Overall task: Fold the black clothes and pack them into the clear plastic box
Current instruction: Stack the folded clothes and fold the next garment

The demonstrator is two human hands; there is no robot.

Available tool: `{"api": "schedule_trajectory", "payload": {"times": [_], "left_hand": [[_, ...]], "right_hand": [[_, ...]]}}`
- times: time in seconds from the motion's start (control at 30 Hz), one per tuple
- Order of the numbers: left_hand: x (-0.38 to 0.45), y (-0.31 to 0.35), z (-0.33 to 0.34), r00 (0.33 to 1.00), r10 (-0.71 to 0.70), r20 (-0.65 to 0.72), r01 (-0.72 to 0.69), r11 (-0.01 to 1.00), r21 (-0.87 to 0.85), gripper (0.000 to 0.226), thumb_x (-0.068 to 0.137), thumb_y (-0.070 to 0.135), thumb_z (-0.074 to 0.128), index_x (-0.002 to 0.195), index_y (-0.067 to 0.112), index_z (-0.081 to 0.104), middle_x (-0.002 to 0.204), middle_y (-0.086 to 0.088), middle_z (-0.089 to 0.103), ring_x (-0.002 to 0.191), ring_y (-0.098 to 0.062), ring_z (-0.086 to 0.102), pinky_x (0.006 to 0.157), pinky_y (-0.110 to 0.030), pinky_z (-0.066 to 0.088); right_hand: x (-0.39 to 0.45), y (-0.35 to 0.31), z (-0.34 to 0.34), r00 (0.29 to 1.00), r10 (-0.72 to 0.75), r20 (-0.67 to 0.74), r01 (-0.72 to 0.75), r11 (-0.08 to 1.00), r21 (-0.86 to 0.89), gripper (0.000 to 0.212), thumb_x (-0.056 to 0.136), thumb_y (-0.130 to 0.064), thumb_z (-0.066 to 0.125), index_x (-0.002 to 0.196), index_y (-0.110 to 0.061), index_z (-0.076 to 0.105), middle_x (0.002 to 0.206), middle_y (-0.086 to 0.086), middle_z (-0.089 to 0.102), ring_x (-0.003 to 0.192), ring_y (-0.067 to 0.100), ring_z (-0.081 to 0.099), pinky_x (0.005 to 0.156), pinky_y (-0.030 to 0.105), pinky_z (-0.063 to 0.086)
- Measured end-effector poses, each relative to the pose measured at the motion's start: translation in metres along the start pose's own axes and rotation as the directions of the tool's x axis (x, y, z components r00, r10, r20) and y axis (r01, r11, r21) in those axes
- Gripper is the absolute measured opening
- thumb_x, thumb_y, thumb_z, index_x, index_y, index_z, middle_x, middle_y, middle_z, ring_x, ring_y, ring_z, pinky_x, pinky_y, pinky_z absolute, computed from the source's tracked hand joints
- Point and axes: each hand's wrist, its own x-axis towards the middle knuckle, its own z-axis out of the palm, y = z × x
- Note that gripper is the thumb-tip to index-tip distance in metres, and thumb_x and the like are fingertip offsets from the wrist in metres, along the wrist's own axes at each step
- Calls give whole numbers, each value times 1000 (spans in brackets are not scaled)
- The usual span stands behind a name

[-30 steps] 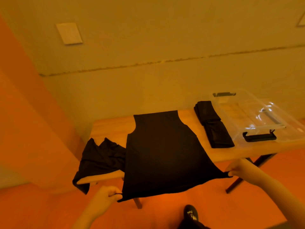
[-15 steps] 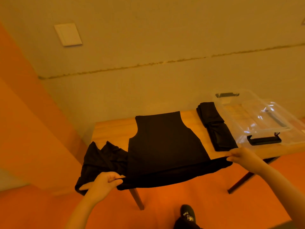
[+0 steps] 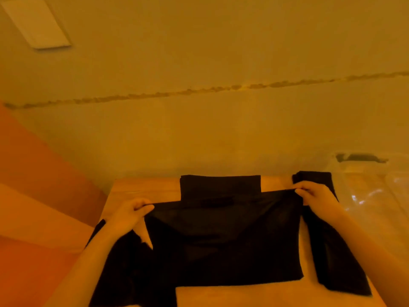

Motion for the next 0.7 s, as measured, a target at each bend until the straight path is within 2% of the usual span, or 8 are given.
{"api": "schedule_trajectory", "payload": {"times": [0.1, 0.17, 0.23, 0.33, 0.4, 0.5, 0.57, 0.7], "left_hand": [[60, 22, 3, 989, 36, -141, -30, 999, 45, 14, 91, 9, 56, 83, 11, 67, 79, -5, 65, 78, -22, 58, 61, -11, 37], [88, 30, 14, 942, 48, -333, -17, 995, 96, 23, 93, 11, 53, 112, 2, 61, 105, -12, 63, 97, -25, 57, 68, -11, 34], [100, 25, 34, 897, 44, -440, 13, 992, 126, 37, 95, 18, 49, 128, 4, 47, 111, -13, 57, 104, -29, 56, 79, -27, 40], [79, -9, 95, 923, 175, -341, -25, 916, 401, 43, 95, 33, 41, 132, 12, 46, 129, -7, 52, 120, -29, 51, 96, -42, 44], [49, -32, 136, 929, 292, -227, -119, 817, 564, 50, 91, 38, 49, 136, 16, 44, 145, -6, 39, 134, -25, 36, 107, -39, 32], [20, -68, 171, 975, 221, 7, -157, 669, 726, 78, 58, 45, 82, 126, 17, 56, 134, -12, 52, 126, -26, 40, 97, -42, 36], [12, -90, 178, 986, 169, -8, -104, 641, 761, 97, 39, 48, 88, 124, 17, 55, 125, -15, 59, 124, -29, 46, 106, -44, 30], [-7, -114, 180, 992, 123, 35, -107, 646, 756, 78, 73, 58, 63, 131, 13, 38, 132, -18, 51, 125, -31, 33, 112, -38, -7]], "right_hand": [[70, -10, 11, 1000, 1, 29, 0, 999, -45, 17, 92, -5, 50, 97, -5, 67, 92, 14, 66, 94, 29, 61, 77, 32, 43], [105, -14, 28, 1000, 29, -2, -29, 998, -58, 24, 94, -6, 49, 114, -1, 61, 109, 19, 64, 104, 32, 58, 82, 34, 41], [116, -22, 47, 993, 91, -76, -98, 992, -82, 35, 95, -12, 47, 130, -5, 49, 120, 18, 58, 100, 27, 58, 75, 31, 42], [79, -25, 80, 990, 50, -133, -82, 966, -247, 42, 94, -37, 41, 134, -22, 41, 124, 6, 56, 88, 14, 59, 73, 29, 50], [36, -18, 109, 1000, -26, 9, 28, 931, -363, 47, 93, -40, 41, 138, -25, 37, 136, 1, 47, 114, 18, 54, 99, 32, 45], [-21, 15, 152, 977, -38, 210, 137, 865, -482, 53, 96, -40, 37, 144, -21, 28, 153, -1, 19, 142, 19, 19, 113, 30, 19], [-43, 44, 164, 966, 6, 259, 153, 795, -587, 56, 98, -49, 12, 138, -18, 37, 148, 3, 31, 141, 21, 17, 115, 35, 18], [-75, 85, 159, 975, 111, 194, 43, 758, -650, 65, 95, -51, -3, 144, -19, 25, 148, 4, 31, 144, 13, -10, 112, 31, -4]]}}
